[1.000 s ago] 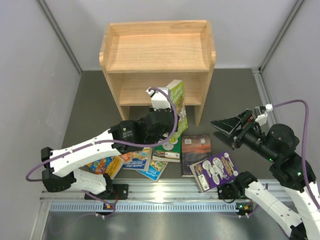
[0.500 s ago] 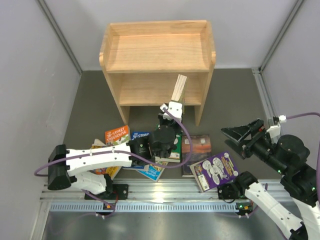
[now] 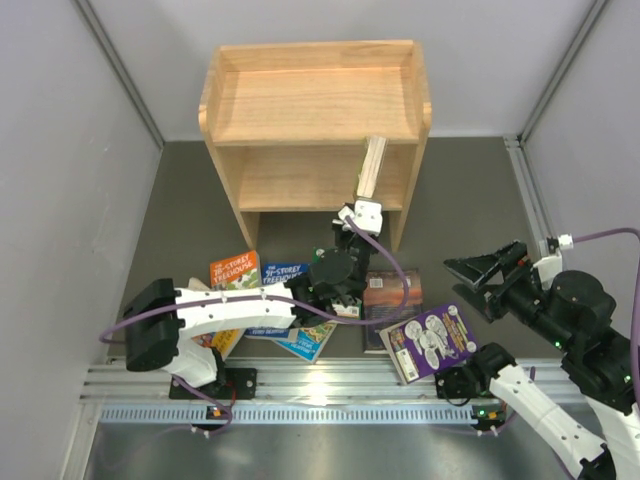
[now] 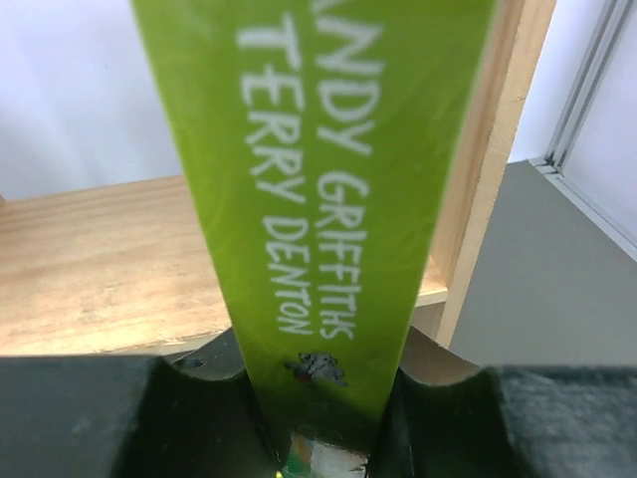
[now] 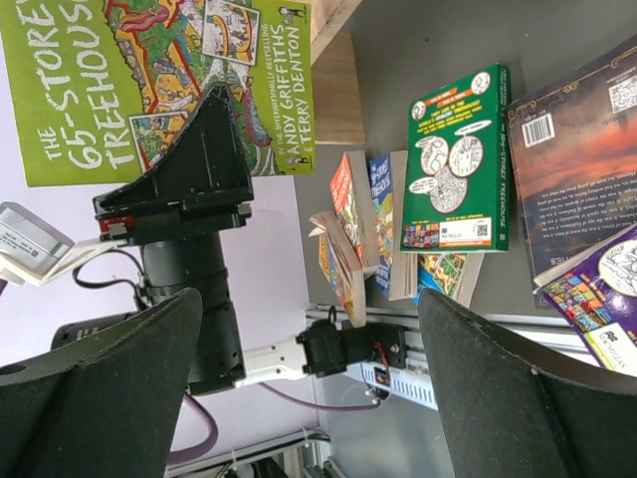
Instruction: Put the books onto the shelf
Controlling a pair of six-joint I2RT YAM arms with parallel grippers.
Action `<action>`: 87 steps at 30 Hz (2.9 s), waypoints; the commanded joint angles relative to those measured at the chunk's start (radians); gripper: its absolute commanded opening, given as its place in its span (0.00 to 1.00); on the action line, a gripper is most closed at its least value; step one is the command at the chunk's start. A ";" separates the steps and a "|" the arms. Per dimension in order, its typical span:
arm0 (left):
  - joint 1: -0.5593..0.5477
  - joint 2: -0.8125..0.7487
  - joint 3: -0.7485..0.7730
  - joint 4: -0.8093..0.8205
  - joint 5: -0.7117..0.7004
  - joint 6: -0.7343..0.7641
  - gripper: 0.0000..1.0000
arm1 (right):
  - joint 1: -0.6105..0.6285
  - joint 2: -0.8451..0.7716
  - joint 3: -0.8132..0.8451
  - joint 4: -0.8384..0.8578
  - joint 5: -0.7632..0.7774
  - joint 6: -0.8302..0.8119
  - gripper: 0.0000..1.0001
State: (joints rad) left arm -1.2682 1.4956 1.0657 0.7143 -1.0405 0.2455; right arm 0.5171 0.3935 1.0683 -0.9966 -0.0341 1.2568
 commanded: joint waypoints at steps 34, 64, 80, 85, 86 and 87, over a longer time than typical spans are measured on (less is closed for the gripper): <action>0.109 0.249 0.390 -0.441 0.062 -0.193 0.00 | 0.029 -0.042 0.047 -0.056 0.166 -0.023 0.89; 0.210 0.410 0.660 -0.475 0.022 -0.226 0.00 | 0.107 -0.105 0.027 -0.074 0.286 0.018 0.89; 0.271 0.577 0.880 -0.313 -0.088 -0.160 0.00 | 0.199 -0.154 0.064 -0.142 0.416 0.066 0.89; 0.277 0.528 0.807 -0.268 -0.147 -0.242 0.00 | 0.239 -0.147 0.079 -0.152 0.460 0.062 0.89; 0.282 0.520 0.794 -0.271 -0.153 -0.279 0.00 | 0.244 -0.147 0.079 -0.157 0.468 0.065 0.89; 0.283 0.517 0.792 -0.282 -0.162 -0.297 0.00 | 0.251 -0.147 0.079 -0.158 0.483 0.067 0.89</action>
State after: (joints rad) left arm -1.0035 2.0972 1.8648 0.2958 -1.1305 0.0174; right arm 0.7387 0.2466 1.1149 -1.1423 0.3851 1.3205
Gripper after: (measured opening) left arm 0.332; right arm 0.887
